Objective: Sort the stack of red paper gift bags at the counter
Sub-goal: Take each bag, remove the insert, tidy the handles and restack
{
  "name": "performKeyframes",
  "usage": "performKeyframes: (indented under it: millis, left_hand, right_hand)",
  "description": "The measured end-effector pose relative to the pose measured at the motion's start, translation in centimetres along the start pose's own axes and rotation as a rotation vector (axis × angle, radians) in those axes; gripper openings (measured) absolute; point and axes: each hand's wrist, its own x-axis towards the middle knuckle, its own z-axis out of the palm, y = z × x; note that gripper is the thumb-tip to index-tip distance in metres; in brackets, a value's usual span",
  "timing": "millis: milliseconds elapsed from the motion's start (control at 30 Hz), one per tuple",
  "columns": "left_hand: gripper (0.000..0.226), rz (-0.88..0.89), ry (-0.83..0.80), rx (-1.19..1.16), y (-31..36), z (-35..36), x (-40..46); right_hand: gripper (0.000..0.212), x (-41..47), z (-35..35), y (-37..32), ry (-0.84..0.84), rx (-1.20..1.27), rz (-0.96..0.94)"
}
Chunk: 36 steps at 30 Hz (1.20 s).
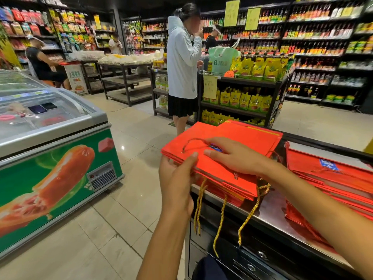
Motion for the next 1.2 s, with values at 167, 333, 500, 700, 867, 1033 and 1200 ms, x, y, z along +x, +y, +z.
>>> performKeyframes:
  millis: [167, 333, 500, 700, 867, 1033, 1200]
  left_hand:
    - [0.031, 0.406, -0.011, 0.316, 4.6, 2.3, 3.3]
    - [0.034, 0.894, -0.166, 0.88, 6.2, 4.2, 4.0]
    - [0.043, 0.961, -0.424, 1.36, 1.4, 2.8, 2.5]
    - [0.023, 0.961, -0.594, 1.575, -3.6, 0.8, 1.1]
    - [0.038, 1.026, -0.587, 1.377, -2.4, -0.9, 0.2]
    - [0.03, 0.849, -0.165, 1.354, 0.5, -5.5, 1.8]
    - [0.018, 0.726, -0.228, 1.193, 0.8, -7.6, 1.7]
  right_hand:
    - [0.037, 1.2, -3.7, -0.9, 0.259, 0.513, 0.027]
    - [0.031, 1.6, -8.2, -1.1, 0.494, 0.772, 0.1]
    - [0.022, 1.5, -7.5, 0.9, 0.342, 0.454, 0.112]
    - [0.031, 0.9, -3.4, 3.6, 0.083, -0.023, 0.184]
    - [0.055, 1.6, -2.8, 3.9, 0.187, 0.129, 0.244]
    - [0.04, 3.1, -2.1, 2.8, 0.155, -0.081, 0.213]
    - [0.016, 3.0, -1.4, 0.8, 0.075, -0.105, -0.104]
